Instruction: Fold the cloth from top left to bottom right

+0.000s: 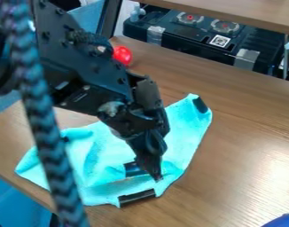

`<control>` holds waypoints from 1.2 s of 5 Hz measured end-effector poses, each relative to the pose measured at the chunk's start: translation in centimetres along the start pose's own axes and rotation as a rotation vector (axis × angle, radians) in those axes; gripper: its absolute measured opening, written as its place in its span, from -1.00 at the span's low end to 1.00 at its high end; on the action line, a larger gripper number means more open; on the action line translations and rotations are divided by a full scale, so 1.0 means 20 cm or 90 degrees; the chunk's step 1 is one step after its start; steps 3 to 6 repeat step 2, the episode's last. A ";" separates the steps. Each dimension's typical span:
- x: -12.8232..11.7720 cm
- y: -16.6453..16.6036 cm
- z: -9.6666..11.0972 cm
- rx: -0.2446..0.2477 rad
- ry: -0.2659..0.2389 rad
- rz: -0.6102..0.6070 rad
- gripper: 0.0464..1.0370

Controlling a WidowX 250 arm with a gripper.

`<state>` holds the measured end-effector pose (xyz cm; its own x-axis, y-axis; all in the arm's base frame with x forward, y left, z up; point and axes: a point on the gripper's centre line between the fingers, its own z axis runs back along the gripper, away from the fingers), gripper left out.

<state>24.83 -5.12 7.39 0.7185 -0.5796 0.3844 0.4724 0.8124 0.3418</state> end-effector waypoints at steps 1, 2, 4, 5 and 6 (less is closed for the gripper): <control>-0.01 0.09 0.03 -0.074 0.041 -0.008 0.90; 0.01 0.29 0.12 -0.192 0.063 0.009 0.92; 0.01 0.29 0.12 -0.192 0.063 0.009 0.92; 0.01 0.29 0.12 -0.192 0.063 0.009 0.92; 0.01 0.29 0.12 -0.192 0.063 0.009 0.92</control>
